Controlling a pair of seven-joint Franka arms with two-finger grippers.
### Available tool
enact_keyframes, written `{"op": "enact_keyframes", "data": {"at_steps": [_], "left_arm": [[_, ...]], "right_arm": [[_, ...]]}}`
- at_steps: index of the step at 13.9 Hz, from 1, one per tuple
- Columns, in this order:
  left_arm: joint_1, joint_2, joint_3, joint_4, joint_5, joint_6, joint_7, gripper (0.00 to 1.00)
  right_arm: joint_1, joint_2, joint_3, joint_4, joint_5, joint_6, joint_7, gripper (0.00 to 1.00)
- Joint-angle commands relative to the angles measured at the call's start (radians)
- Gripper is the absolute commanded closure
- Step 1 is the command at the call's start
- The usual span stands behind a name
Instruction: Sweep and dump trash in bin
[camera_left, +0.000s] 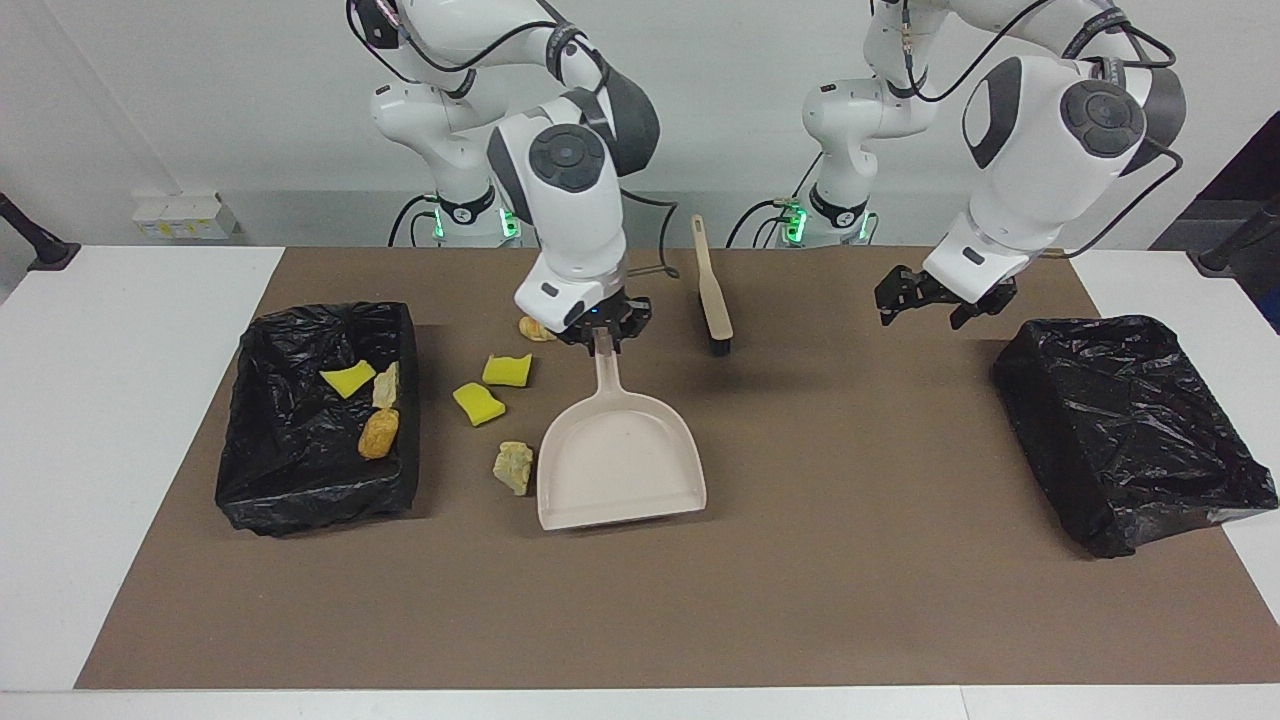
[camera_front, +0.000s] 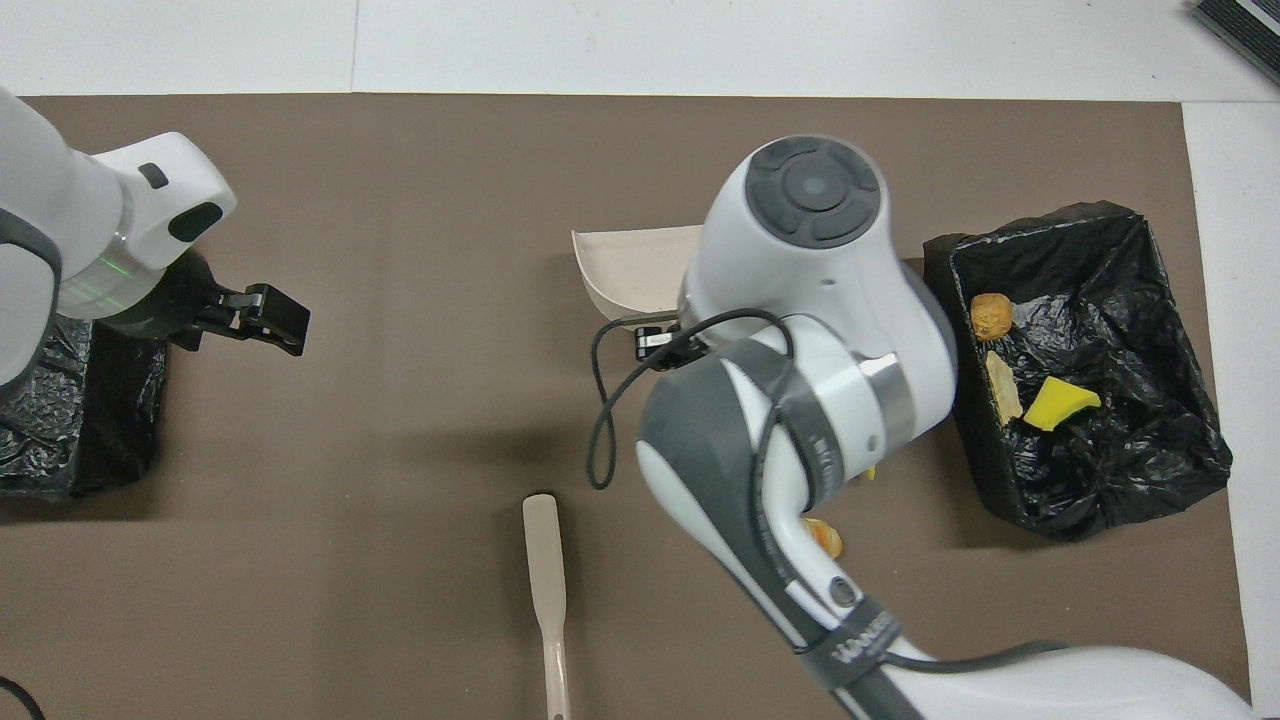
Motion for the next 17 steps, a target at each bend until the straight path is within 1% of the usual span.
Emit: {"op": "enact_keyframes", "data": {"at_steps": [1,3,4,6,7,8,9,12,13,14,15,17], "left_arm": [[0.038,0.001,-0.01,0.023,0.017,-0.042,0.076,0.0],[0.058,-0.007,-0.01,0.02,0.017,-0.048,0.139,0.0],[0.067,-0.01,-0.01,0.017,0.017,-0.054,0.154,0.0],[0.079,-0.013,-0.01,0.011,0.017,-0.057,0.176,0.0],[0.078,-0.016,-0.012,0.006,0.017,-0.055,0.174,0.0],[0.079,-0.02,-0.012,0.0,0.017,-0.052,0.174,0.0],[0.079,-0.021,-0.013,0.0,0.017,-0.051,0.174,0.0],[0.078,-0.022,-0.013,-0.002,0.017,-0.046,0.161,0.0],[0.073,-0.021,-0.013,-0.002,0.014,-0.034,0.156,0.0],[0.072,-0.021,-0.013,-0.005,0.012,-0.023,0.158,0.0],[0.067,-0.025,-0.015,-0.018,0.012,-0.008,0.156,0.0],[0.047,-0.039,-0.024,-0.052,0.009,0.052,0.138,0.0]], "right_arm": [[0.067,0.097,-0.002,0.073,0.024,0.059,0.168,1.0],[0.117,0.167,-0.006,0.111,0.013,0.115,0.264,1.0],[0.12,0.183,-0.002,0.114,0.011,0.145,0.283,1.0],[0.143,0.203,-0.002,0.118,0.011,0.16,0.302,1.0],[0.144,0.201,-0.002,0.113,0.013,0.165,0.309,0.83],[0.144,0.201,-0.002,0.114,0.01,0.165,0.32,0.08],[0.144,0.201,-0.007,0.116,0.007,0.16,0.32,0.0],[0.141,0.169,-0.012,0.116,-0.004,0.154,0.306,0.0],[0.134,0.146,-0.012,0.114,-0.004,0.153,0.296,0.0],[0.114,0.1,-0.015,0.11,-0.001,0.139,0.264,0.0],[0.094,0.062,-0.015,0.102,0.005,0.105,0.224,0.0],[0.062,0.002,-0.015,0.092,0.01,-0.023,0.127,0.0]]}}
